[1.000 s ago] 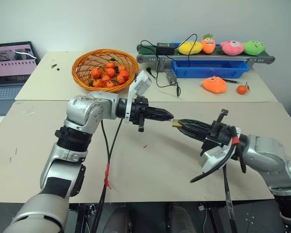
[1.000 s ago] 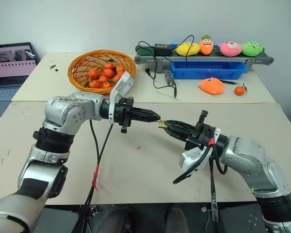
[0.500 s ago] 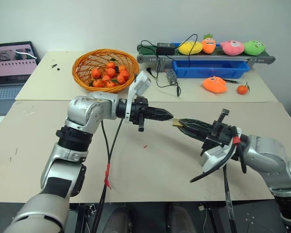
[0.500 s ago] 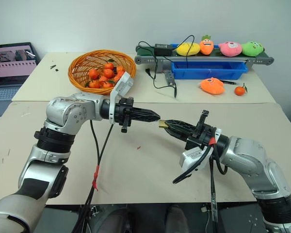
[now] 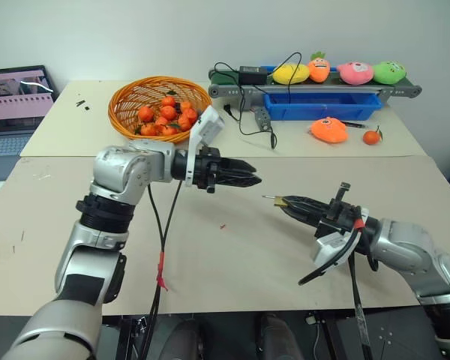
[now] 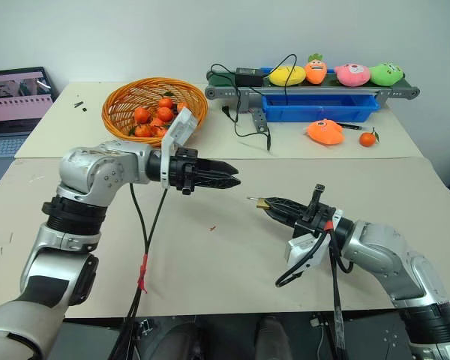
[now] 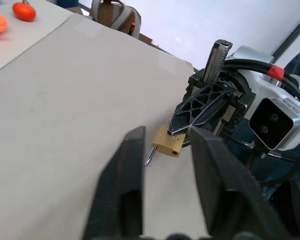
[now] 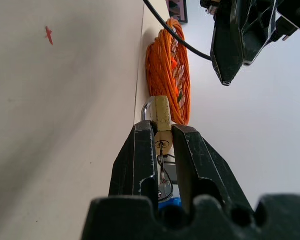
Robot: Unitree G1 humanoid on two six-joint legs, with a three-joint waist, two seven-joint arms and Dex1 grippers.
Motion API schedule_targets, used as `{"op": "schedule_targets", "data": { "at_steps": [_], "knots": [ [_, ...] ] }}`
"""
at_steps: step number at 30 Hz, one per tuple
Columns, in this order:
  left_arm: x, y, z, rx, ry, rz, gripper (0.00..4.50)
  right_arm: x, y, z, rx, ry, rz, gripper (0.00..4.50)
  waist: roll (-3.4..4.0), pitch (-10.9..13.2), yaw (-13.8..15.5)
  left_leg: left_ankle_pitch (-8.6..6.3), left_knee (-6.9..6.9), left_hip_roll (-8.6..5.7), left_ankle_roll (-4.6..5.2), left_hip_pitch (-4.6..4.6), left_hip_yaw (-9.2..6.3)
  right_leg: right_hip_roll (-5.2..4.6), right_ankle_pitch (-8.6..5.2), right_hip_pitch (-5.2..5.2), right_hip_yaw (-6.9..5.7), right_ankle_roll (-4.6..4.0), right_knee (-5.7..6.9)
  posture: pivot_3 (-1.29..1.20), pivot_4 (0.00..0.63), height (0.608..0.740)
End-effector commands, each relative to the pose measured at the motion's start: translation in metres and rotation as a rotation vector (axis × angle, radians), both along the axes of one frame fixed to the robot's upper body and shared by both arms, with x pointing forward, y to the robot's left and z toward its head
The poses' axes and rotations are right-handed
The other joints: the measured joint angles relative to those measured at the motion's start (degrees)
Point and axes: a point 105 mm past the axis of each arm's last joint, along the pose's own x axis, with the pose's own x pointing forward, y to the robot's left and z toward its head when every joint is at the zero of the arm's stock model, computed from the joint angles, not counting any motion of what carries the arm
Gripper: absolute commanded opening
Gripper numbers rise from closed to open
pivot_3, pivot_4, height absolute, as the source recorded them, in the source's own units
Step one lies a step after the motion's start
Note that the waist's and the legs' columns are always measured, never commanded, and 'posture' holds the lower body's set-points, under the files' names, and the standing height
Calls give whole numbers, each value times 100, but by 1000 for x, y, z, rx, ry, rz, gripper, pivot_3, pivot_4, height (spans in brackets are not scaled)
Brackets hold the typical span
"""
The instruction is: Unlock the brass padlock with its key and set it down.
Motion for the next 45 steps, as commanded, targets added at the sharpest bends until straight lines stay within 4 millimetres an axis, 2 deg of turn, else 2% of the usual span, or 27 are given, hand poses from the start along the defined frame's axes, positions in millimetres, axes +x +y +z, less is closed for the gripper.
{"op": "schedule_targets", "data": {
  "at_steps": [1, 4, 8, 13, 20, 26, 35, 45],
  "knots": [
    [-3, 12, 15, -24, -48, 2, 3382, 1, 8, 11, 32, -45, 42, 124, 0, 0, 2, 0, 0, 0, 0, 0, -2, 0, 0, 0, 0, 0, 0, 0, 150, 740],
    [-8, 20, 15, 0, -47, -5, 4457, 7, 14, 10, 37, -39, 57, 124, 0, 0, 3, 1, -1, -1, -1, -1, -4, 0, 0, 0, 0, 0, -1, 0, 150, 740],
    [-14, 24, 17, 4, -34, -10, 4457, 13, 22, 4, 41, -22, 82, 124, 0, 0, 21, 1, -3, 0, -2, -1, -7, 0, 0, 0, -1, 0, -2, 0, 150, 740],
    [-18, 27, 20, -2, -28, 12, 4457, 19, 34, -20, 39, 43, 115, 124, 0, 0, 7, 3, -3, -1, -5, -2, -8, 0, 0, 0, -2, 0, -2, 0, 150, 740],
    [-22, 27, 22, 1, -35, 28, 4457, 24, 49, -37, 20, 75, 161, 124, 1, 0, -22, 10, -13, 0, -17, 4, -8, 0, 0, -2, -1, 0, 0, 0, 150, 740],
    [-23, 30, 21, 12, -37, 34, 4457, 30, 52, -52, -25, 77, 177, 124, 1, 0, -28, 11, -18, -1, -20, 5, -7, 0, 0, -2, -1, 0, -2, 0, 150, 740],
    [-24, 26, 21, 4, -35, 25, 4457, 35, 56, -63, -73, 85, 196, 124, 1, 0, -30, 14, -21, -1, -24, 5, -6, 0, 0, -2, -1, 0, -4, 0, 150, 740],
    [-22, 18, 19, -19, -40, 14, 4457, 33, 42, -72, -155, 158, 198, 124, 1, 0, -33, 15, -22, -2, -26, 5, -2, 0, 0, -2, -2, 0, -4, 0, 150, 740]
  ]
}}
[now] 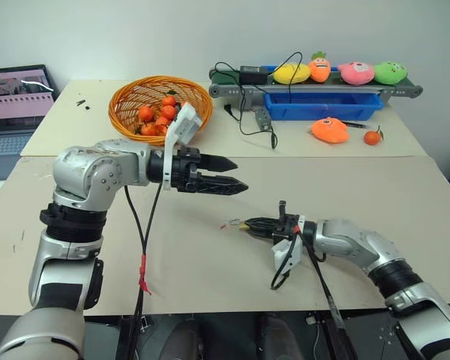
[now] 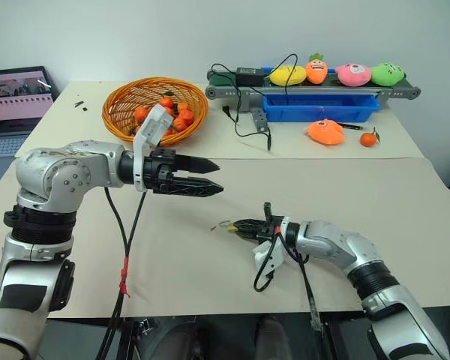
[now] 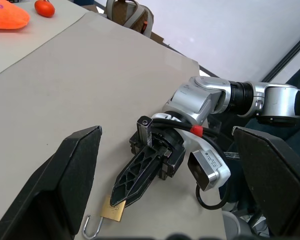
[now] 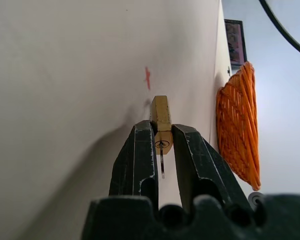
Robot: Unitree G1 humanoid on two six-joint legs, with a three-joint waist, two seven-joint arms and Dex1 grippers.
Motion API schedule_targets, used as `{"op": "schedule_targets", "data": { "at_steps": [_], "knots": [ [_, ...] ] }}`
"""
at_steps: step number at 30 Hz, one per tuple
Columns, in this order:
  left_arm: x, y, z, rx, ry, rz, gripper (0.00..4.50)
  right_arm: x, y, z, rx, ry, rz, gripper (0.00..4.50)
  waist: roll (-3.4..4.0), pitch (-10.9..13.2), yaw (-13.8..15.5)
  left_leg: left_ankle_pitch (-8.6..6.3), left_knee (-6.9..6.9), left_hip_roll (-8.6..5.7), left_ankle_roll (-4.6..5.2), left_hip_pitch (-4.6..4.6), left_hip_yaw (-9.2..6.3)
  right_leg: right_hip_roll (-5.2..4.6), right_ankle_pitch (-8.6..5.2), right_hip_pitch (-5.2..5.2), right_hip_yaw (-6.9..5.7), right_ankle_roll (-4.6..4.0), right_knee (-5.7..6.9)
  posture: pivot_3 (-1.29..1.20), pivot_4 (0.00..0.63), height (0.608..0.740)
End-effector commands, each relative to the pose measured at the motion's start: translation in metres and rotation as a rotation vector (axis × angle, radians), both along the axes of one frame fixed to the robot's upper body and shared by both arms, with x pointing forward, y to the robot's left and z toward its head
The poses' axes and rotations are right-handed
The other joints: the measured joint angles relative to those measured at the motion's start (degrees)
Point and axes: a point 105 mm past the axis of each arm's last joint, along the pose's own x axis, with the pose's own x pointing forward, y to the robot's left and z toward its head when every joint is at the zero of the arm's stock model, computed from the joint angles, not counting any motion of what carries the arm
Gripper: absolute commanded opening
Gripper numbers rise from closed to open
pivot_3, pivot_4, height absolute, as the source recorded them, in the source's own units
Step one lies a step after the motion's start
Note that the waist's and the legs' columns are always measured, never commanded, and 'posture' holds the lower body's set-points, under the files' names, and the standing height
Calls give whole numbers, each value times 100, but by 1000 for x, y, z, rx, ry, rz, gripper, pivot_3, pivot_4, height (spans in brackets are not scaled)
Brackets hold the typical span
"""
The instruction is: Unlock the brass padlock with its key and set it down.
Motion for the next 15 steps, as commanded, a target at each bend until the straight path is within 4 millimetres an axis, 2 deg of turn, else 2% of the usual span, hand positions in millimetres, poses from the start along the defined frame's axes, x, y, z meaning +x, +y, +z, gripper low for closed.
{"op": "schedule_targets", "data": {
  "at_steps": [1, 3, 5, 6, 7, 15],
  "knots": [
    [-2, -4, 9, -24, -57, -15, 4457, -3, -3, 9, 12, -1, 19, 124, 0, 0, -4, 0, 0, 0, 0, 1, 1, 0, 0, 0, 0, 0, 0, 0, 150, 740],
    [-3, -5, 9, -27, -57, -16, 4457, -3, -7, 9, 7, 13, 10, 124, 0, 0, -5, 0, 0, 1, 0, 1, 1, 0, 0, 0, 0, 0, 1, 0, 150, 740],
    [-3, -5, 8, -28, -58, -17, 4500, -4, -13, 9, 1, 24, -2, 1139, 0, 0, -5, 0, 0, 1, 0, 3, 2, 0, 0, 1, 1, 0, 1, 0, 150, 740],
    [-3, -5, 8, -29, -58, -18, 4500, -4, -15, 9, -2, 31, -9, 1302, 0, 0, -5, 0, 0, 1, 0, 3, 1, 0, 0, 1, 1, 0, 1, 0, 150, 740],
    [-3, -6, 8, -29, -58, -18, 4500, -5, -18, 8, -3, 39, -15, 1785, 0, 0, 0, 0, -1, 1, 0, 3, 1, 0, 0, 1, 1, 0, 1, 0, 150, 740],
    [-2, -6, 7, -29, -52, -21, 4500, -9, -47, 8, -24, 73, -84, 4437, 0, 0, 34, -1, -2, 1, 1, 21, 1, 0, 0, 26, -2, 0, -6, 0, 150, 740]
  ]
}}
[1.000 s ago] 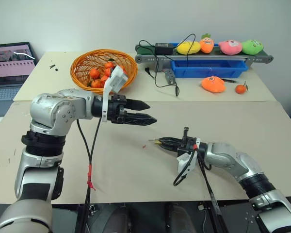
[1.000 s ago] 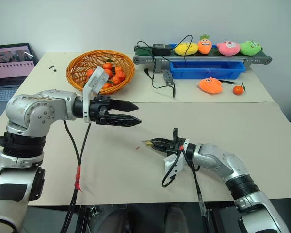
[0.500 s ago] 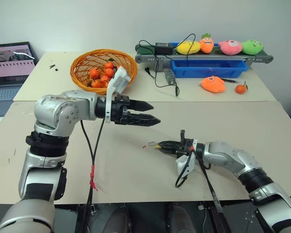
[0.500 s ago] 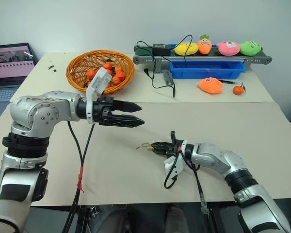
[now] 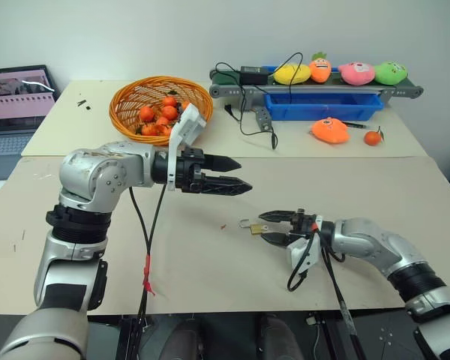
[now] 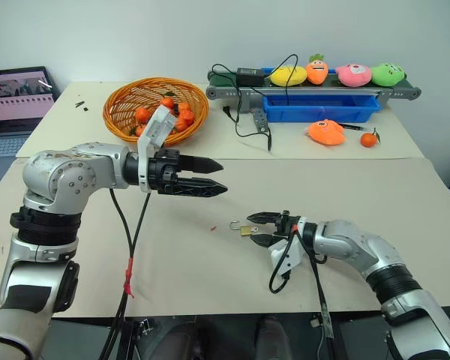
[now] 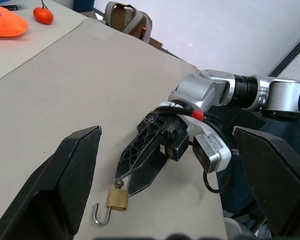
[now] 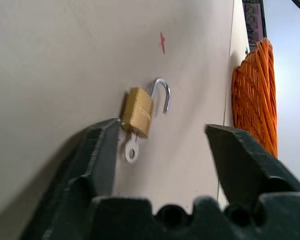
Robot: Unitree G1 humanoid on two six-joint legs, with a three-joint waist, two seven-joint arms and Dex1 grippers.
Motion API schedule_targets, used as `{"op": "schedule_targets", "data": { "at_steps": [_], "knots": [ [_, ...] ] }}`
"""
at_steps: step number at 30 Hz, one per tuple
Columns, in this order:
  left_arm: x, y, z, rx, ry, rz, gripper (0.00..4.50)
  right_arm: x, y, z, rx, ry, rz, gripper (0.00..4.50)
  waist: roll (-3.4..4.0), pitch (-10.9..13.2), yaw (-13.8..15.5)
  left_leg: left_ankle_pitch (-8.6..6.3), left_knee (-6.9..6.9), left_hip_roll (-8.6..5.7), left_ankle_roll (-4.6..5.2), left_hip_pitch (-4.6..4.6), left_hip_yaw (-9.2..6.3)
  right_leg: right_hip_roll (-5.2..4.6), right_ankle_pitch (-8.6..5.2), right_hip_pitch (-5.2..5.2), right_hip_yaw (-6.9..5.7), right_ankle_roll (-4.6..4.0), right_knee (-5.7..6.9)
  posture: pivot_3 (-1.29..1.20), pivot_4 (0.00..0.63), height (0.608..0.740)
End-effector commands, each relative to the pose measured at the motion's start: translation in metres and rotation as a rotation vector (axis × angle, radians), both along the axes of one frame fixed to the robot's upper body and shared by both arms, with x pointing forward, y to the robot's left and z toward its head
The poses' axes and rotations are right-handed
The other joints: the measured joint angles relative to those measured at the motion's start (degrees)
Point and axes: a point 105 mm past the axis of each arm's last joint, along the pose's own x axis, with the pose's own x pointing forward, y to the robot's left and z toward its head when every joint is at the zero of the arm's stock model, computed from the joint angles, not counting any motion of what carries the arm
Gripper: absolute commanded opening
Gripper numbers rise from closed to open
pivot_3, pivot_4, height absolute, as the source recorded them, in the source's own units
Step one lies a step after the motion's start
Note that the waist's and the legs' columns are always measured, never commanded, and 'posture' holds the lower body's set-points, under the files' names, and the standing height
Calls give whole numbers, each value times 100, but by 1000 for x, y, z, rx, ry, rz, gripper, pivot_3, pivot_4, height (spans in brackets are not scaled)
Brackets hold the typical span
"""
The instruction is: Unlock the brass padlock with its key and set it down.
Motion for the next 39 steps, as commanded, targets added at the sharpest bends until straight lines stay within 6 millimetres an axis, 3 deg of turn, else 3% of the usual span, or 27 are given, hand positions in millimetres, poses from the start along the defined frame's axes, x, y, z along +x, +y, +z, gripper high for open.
{"op": "schedule_targets", "data": {
  "at_steps": [1, 6, 9, 11, 14, 19, 25, 28, 32, 39],
  "knots": [
    [-3, -1, 8, -12, -43, -18, 4500, -4, -16, 0, -18, 10, -30, 4437, 0, 0, 9, -1, 0, 0, 1, 4, -1, 0, 0, 5, -1, 0, -2, 0, 150, 740],
    [-1, 7, 3, 13, -44, -7, 4500, 0, -55, 9, -13, 39, -162, 4437, 0, 0, 16, -1, 1, -3, 2, 8, -1, 0, 0, 13, 1, 0, -2, 0, 150, 740],
    [4, 18, -23, 163, -231, 11, 4500, 15, -73, 24, 206, 319, -407, 4437, -1, 1, -1, -2, -1, 0, 3, 17, -4, 2, 0, 22, 2, -1, -6, 0, 150, 740],
    [-3, 24, -43, 247, -315, -48, 4500, 14, -83, 29, 312, 594, -509, 4437, 0, 0, -37, -3, -9, 1, 5, 30, -2, 2, 1, 23, 17, -4, -3, 0, 150, 740],
    [-4, 25, -46, 220, -334, -51, 4500, -8, -79, 42, 410, 969, -507, 4437, 4, 3, 21, -8, -10, 3, 14, 25, -6, 1, 1, 19, 18, -7, -2, 0, 150, 740],
    [-3, 26, -39, 163, -392, -36, 4500, -41, -53, 97, 516, 1252, -323, 4437, 13, 5, 137, -39, 4, 3, 68, 4, -21, 0, 2, 12, 3, -7, -4, 0, 150, 740],
    [-8, 32, -31, 156, -397, -14, 4500, -71, -36, 130, 455, 1301, -223, 4437, 13, 5, 157, -40, 4, 3, 70, -3, -24, 1, 1, 9, -3, -6, -6, 0, 150, 740],
    [-9, 44, -29, 178, -397, 15, 4500, -73, -29, 140, 482, 1261, -218, 4437, 13, 5, 157, -40, 5, 4, 69, -2, -23, 1, 1, 8, -2, -6, -3, 0, 150, 740],
    [-7, 50, -21, 162, -395, 76, 4500, -67, -32, 136, 513, 1206, -283, 4437, 12, 5, 154, -39, 6, 3, 68, 1, -22, 1, 1, 9, -1, -5, 0, 0, 150, 740],
    [-8, 40, -13, 112, -415, 129, 4500, -56, -36, 123, 587, 1155, -346, 4437, 10, 5, 166, -37, 11, 0, 65, -9, -21, 1, 1, 7, -3, -4, -3, 0, 150, 740]
  ]
}}
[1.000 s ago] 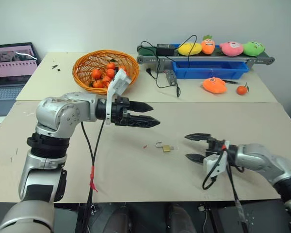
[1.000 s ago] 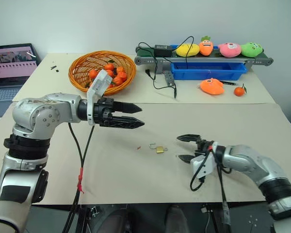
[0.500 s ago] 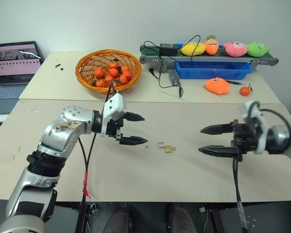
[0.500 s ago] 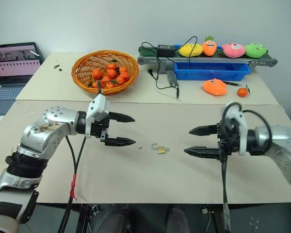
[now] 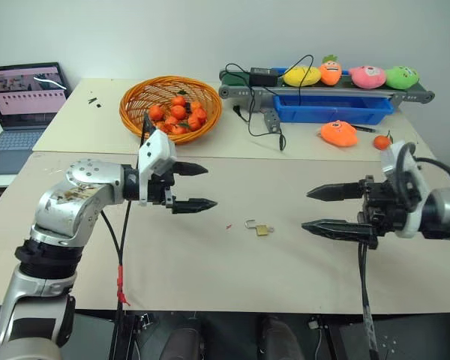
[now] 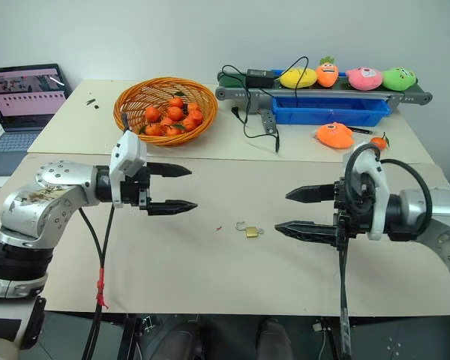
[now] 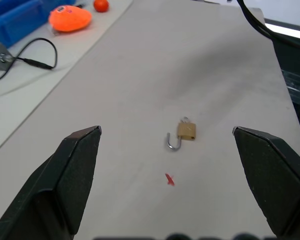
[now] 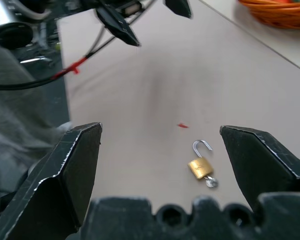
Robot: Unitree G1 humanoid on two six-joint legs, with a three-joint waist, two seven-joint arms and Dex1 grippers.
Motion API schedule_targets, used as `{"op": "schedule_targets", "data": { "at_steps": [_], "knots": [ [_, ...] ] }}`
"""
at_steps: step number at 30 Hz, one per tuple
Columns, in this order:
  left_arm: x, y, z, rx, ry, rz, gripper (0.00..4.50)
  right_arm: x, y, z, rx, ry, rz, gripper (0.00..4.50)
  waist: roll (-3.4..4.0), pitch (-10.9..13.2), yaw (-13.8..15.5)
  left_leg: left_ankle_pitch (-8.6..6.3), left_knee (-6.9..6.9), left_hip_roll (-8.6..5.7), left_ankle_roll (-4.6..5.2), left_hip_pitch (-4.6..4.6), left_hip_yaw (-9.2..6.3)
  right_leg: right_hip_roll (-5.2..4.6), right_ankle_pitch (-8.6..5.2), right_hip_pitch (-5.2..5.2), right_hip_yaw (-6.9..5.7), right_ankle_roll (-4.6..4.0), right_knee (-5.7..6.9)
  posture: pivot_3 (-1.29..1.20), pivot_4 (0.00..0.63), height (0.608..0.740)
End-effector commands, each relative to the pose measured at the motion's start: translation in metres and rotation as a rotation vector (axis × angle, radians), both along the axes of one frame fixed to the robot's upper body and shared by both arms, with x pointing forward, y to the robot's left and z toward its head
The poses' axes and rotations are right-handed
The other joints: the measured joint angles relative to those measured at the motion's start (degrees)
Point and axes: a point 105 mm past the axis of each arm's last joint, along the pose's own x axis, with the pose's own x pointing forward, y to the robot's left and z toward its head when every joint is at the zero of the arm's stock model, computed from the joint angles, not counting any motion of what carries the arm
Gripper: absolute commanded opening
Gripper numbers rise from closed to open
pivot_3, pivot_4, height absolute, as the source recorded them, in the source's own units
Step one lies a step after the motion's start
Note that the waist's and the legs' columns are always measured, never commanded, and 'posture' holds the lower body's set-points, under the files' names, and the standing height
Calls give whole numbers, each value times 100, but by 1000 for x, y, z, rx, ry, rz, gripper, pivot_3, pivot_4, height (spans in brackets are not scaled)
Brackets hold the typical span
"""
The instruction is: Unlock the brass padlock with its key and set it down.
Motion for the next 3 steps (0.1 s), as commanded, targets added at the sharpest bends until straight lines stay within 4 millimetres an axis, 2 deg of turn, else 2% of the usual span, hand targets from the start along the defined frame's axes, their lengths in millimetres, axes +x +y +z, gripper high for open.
{"op": "schedule_targets", "data": {
  "at_steps": [1, 3],
  "knots": [
    [-7, -7, 13, -32, -46, -8, 4500, 1, -3, 8, -12, -73, -22, 4437, 0, 0, -10, 0, 0, 0, 0, 1, 1, 0, 0, 0, 0, 0, 0, 0, 150, 740],
    [-7, -8, 13, -34, -49, -2, 4500, 3, -6, 7, -18, -78, -40, 4437, 0, 0, -13, 0, 0, 1, 0, 5, 1, 0, 0, 1, 1, 0, 2, 0, 150, 740]
  ]
}}
